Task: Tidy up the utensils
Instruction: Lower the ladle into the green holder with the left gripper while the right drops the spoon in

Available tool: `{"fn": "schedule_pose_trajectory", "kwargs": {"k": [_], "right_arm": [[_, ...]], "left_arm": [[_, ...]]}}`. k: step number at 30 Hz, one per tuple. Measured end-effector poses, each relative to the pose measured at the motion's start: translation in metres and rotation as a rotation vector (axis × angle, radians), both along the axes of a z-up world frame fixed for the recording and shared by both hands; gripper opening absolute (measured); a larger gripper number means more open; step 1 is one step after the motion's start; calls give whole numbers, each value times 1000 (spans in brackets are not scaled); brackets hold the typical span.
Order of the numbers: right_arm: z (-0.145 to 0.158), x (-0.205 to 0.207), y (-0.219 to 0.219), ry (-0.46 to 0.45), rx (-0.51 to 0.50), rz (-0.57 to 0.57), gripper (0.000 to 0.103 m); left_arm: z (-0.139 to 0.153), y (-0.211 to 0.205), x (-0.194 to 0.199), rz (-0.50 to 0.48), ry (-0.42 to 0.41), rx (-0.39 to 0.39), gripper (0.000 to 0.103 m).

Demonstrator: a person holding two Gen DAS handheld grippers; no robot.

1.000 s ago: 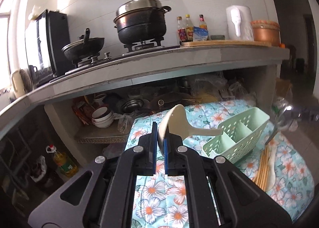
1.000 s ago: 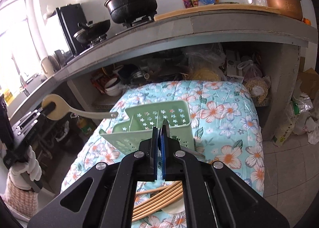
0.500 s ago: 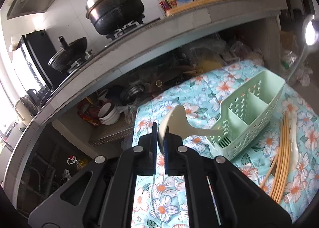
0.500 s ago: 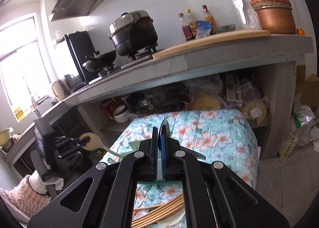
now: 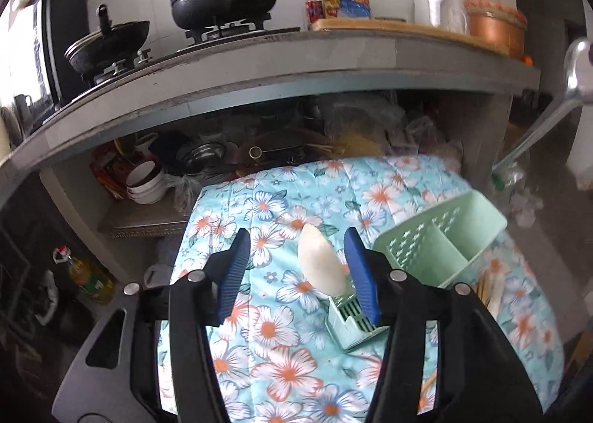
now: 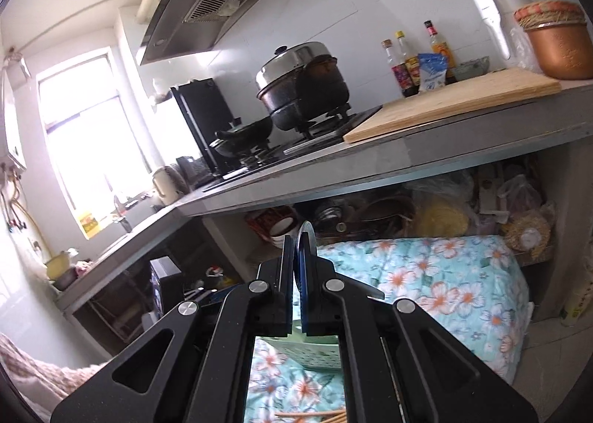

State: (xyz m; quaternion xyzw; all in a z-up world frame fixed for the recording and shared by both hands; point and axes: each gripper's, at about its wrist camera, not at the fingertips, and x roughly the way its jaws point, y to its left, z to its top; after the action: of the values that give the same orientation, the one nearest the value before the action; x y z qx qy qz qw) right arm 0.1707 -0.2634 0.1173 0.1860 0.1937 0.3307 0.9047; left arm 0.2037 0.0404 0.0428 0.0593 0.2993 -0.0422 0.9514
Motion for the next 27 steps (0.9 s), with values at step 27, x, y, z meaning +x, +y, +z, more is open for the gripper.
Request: {"fn": "schedule_pose_trajectory", "kwargs": {"k": [27], "right_arm": [[-97, 83, 71, 344, -188, 10, 7]], "left_arm": [[-66, 27, -102, -66, 65, -195, 67]]}}
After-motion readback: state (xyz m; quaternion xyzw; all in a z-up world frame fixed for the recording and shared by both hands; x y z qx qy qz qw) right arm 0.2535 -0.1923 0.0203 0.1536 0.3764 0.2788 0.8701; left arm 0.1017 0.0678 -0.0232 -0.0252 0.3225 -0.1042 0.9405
